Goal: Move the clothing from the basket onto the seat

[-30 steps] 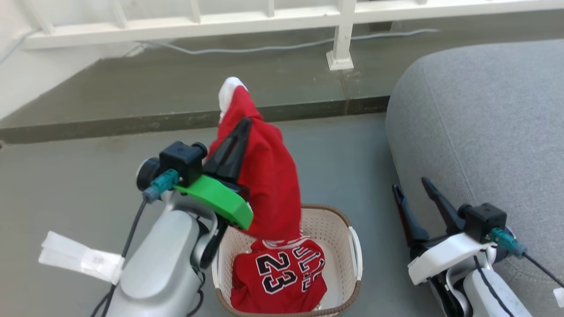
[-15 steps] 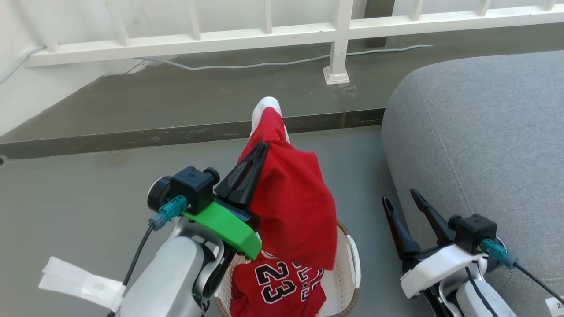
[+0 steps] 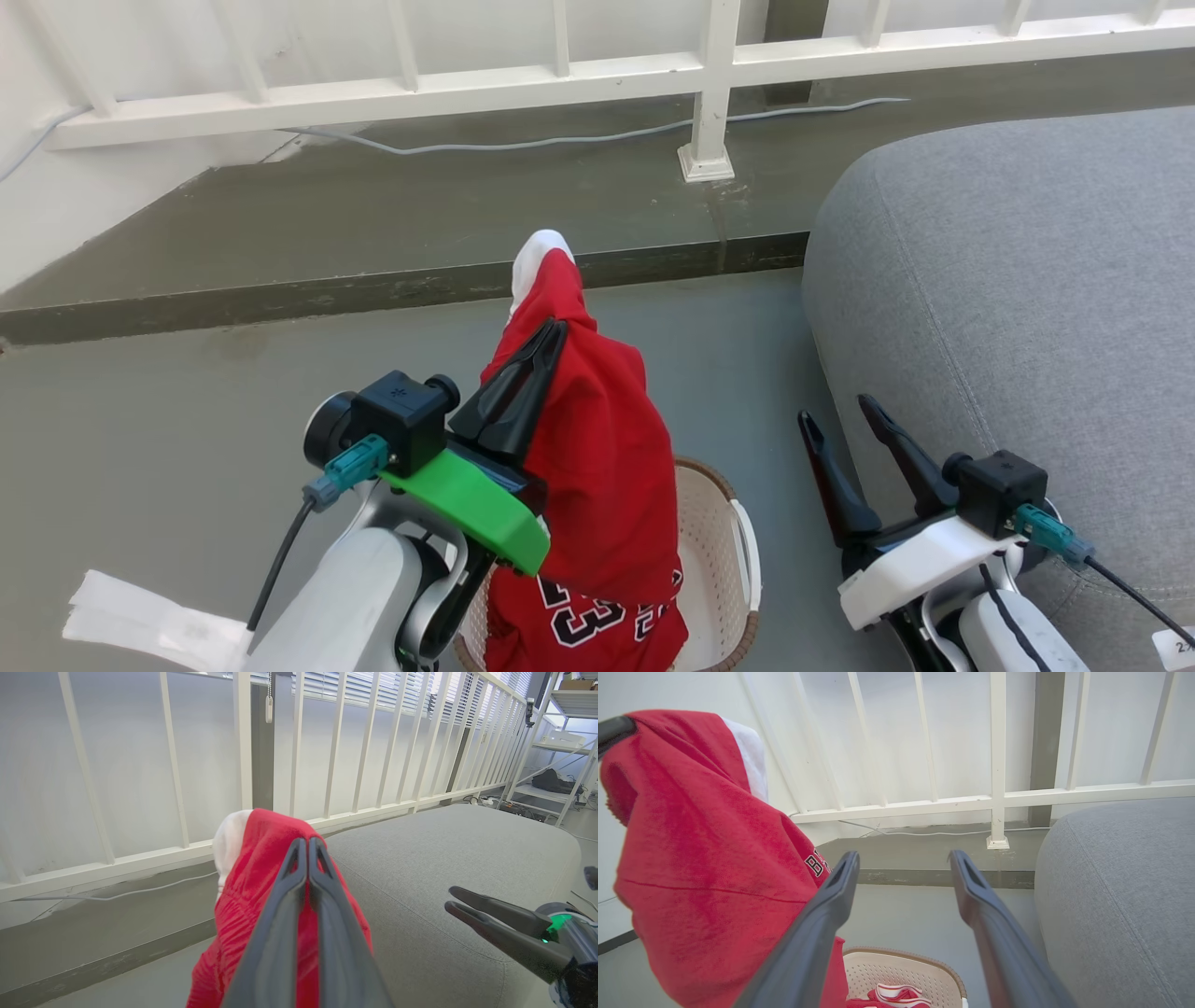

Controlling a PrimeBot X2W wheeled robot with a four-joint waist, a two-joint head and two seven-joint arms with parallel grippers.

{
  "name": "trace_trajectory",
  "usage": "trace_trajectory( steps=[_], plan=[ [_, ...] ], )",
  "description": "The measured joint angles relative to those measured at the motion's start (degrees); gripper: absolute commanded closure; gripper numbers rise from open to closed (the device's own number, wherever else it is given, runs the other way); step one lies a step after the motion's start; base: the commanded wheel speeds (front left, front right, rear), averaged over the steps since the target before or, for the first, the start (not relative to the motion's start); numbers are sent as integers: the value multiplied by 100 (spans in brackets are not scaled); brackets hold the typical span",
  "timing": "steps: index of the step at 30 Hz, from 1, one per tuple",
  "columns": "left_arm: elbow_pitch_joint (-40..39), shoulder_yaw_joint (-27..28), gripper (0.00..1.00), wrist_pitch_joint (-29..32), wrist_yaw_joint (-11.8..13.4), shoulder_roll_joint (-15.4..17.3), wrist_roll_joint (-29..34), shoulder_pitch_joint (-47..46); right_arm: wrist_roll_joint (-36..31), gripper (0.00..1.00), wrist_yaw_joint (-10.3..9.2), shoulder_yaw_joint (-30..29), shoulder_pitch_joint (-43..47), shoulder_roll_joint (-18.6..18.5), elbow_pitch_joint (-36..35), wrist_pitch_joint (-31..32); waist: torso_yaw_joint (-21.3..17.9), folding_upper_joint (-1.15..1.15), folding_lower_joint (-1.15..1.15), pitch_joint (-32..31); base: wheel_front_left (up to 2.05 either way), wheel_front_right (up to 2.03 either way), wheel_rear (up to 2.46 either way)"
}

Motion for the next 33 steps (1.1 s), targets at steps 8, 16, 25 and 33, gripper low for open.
trace_trajectory(
  steps=[8, 16, 25, 33],
  plan=[
    [-331, 5, 100, 129, 82, 52, -1, 126, 153, 0, 0, 319, -1, 53, -280, 2, -7, 0, 0, 10, 0, 0, 0],
    [-530, -8, 100, 236, 127, 123, -5, 158, 379, 0, 0, 1379, -87, 100, -882, 91, -3, 0, 0, -3, 0, 0, 0],
    [-725, -44, 100, 387, 132, 154, -140, 226, 670, 0, 1, 2443, -308, 102, -1026, 279, 22, 0, 0, -14, 0, 0, 0],
    [-913, -186, 100, 479, 132, 155, -141, 233, 641, 0, 5, 2380, -734, 96, -563, 275, 95, 0, 0, -16, 0, 0, 0]
  ],
)
